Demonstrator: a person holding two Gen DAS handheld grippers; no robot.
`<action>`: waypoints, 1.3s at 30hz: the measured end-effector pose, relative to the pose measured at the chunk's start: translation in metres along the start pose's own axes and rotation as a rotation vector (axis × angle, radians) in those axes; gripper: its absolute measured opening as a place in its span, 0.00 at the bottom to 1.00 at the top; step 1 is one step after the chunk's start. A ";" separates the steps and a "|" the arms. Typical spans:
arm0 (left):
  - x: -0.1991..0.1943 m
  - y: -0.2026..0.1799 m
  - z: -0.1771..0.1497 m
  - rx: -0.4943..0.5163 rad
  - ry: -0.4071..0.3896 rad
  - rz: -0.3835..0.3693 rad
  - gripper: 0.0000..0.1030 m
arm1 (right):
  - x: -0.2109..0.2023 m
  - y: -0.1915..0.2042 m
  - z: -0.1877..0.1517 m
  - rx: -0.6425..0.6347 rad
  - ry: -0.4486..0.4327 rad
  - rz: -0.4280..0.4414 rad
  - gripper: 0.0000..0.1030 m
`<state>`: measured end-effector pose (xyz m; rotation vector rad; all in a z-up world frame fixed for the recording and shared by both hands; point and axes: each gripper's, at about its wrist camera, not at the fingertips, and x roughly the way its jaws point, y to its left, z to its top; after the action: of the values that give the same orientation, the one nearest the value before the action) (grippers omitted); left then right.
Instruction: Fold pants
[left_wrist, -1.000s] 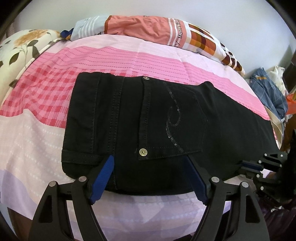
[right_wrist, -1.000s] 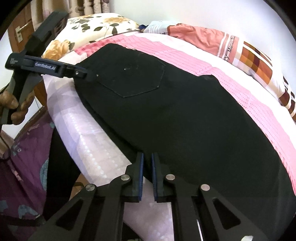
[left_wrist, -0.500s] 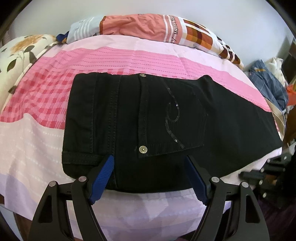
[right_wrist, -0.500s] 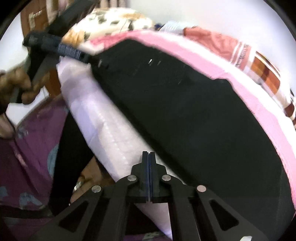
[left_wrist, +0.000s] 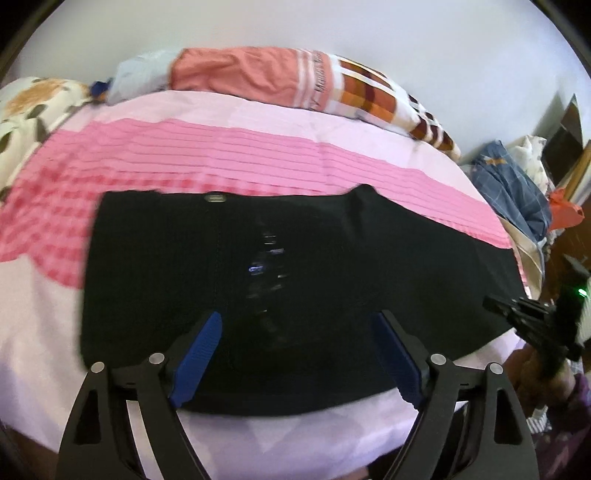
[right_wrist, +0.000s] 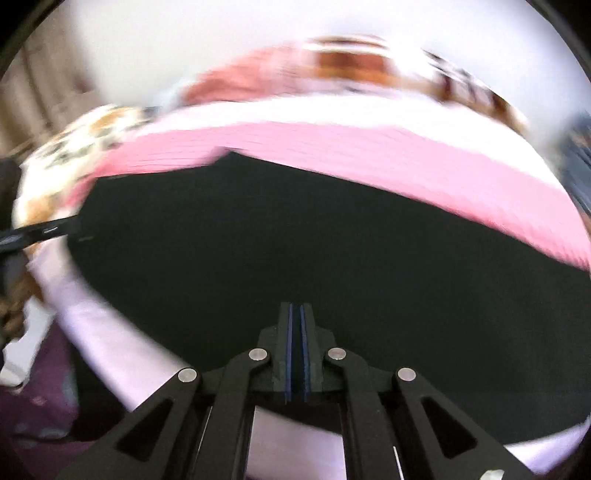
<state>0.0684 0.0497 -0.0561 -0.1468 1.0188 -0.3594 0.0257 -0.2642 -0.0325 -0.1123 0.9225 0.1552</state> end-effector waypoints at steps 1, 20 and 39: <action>0.010 -0.007 0.000 0.017 0.011 -0.002 0.82 | 0.005 -0.009 -0.001 0.015 0.025 -0.008 0.07; 0.033 -0.073 0.013 0.127 0.049 0.007 0.82 | -0.132 -0.304 -0.185 1.122 -0.413 0.215 0.15; 0.056 -0.120 0.004 0.181 0.124 -0.007 0.82 | -0.092 -0.310 -0.175 1.151 -0.396 0.262 0.03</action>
<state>0.0713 -0.0825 -0.0644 0.0358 1.1030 -0.4700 -0.1100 -0.6053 -0.0545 1.0721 0.5152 -0.1264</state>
